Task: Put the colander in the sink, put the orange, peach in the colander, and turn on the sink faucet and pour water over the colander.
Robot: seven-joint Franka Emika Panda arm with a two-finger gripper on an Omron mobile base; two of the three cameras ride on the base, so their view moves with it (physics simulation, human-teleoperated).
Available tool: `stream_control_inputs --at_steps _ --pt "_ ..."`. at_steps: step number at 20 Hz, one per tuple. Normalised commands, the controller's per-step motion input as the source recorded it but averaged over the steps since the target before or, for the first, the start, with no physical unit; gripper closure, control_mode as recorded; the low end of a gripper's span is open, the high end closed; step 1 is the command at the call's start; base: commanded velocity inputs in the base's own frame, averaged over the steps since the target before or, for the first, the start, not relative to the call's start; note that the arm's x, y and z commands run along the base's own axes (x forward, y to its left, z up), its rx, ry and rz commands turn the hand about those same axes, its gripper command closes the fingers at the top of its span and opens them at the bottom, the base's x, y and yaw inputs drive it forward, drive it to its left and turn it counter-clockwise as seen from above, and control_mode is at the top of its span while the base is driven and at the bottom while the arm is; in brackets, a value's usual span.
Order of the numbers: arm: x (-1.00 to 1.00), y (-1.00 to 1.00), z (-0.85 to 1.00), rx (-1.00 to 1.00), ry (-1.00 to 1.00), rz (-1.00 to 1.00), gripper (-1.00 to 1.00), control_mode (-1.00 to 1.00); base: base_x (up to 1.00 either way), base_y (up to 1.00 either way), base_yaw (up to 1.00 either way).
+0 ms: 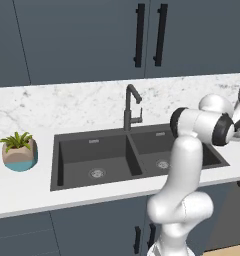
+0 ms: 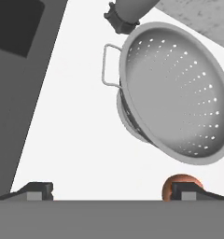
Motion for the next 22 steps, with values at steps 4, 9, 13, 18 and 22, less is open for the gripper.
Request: stream_control_inputs --at_steps 4,9,13,18,22 --pt "0.28 -0.12 -0.10 0.00 0.00 0.00 -1.00 -1.00 0.00 0.00 0.00" --pt "0.32 -0.12 -0.05 0.00 0.00 0.00 -1.00 -1.00 0.00 0.00 0.00" --pt "0.29 -0.06 -0.07 0.00 0.00 0.00 -1.00 -1.00 0.00 0.00 0.00" --pt "0.18 -0.05 -0.19 0.00 0.00 0.01 -1.00 -1.00 0.00 0.00 0.00" --pt "0.22 -0.04 -0.17 0.00 0.00 0.00 -1.00 -1.00 0.00 0.00 0.00"
